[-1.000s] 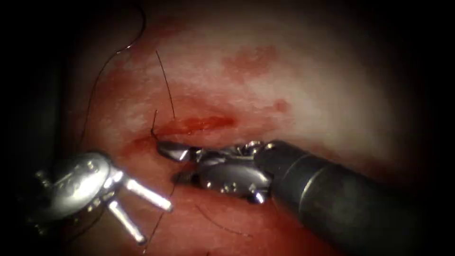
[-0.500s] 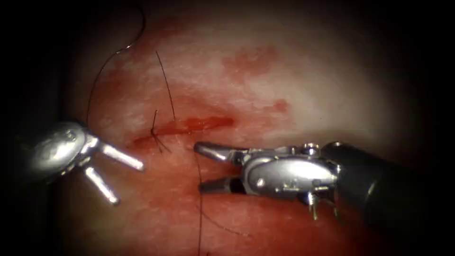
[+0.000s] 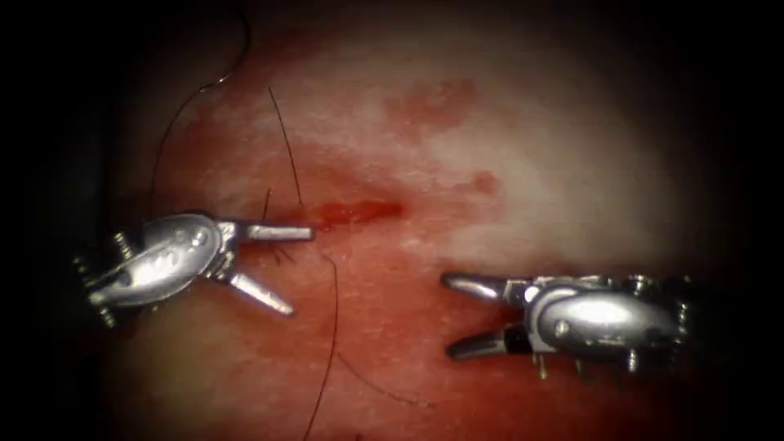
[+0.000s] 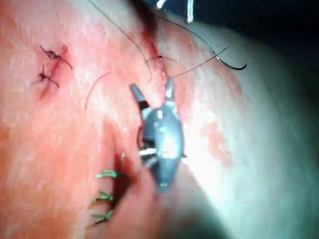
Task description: Wound Closure
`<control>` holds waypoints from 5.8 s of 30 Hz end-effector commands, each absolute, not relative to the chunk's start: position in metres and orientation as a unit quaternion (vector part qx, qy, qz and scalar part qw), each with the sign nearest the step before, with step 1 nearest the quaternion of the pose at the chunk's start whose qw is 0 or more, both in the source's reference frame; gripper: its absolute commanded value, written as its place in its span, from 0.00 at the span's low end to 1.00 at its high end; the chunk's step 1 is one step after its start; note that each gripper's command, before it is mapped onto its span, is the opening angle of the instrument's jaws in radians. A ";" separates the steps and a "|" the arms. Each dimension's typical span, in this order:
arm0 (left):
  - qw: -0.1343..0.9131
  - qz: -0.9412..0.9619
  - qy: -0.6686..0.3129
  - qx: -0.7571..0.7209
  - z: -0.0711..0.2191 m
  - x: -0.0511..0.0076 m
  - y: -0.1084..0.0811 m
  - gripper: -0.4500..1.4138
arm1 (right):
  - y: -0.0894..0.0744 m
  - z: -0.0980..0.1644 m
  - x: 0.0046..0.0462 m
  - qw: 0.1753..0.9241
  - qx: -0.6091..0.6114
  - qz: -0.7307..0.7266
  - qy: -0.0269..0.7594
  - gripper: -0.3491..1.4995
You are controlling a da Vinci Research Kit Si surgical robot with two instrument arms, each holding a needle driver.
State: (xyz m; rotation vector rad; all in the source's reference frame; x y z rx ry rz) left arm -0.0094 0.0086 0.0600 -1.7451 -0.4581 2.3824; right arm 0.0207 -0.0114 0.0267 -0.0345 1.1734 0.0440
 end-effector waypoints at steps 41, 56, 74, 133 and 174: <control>-0.078 0.790 0.106 -0.599 0.065 -0.0159 -0.004 0.38 | -0.013 0.031 0.0237 0.831 -0.029 0.022 0.554 0.99; -0.099 0.772 0.119 -0.616 0.064 -0.0181 -0.006 0.36 | -0.014 0.031 0.0239 0.831 -0.026 0.024 0.556 0.99; -0.172 0.758 0.108 -0.620 0.063 -0.0179 -0.004 0.00 | -0.013 0.031 0.0254 0.828 -0.018 0.028 0.559 0.95; -0.061 0.760 0.117 -0.637 0.061 -0.0147 0.004 0.80 | -0.009 0.032 0.0316 0.806 0.009 -0.122 0.580 0.00; -0.096 0.746 0.177 -0.635 0.061 -0.0155 0.002 0.42 | 0.004 0.039 0.0279 0.816 0.077 0.021 0.572 0.00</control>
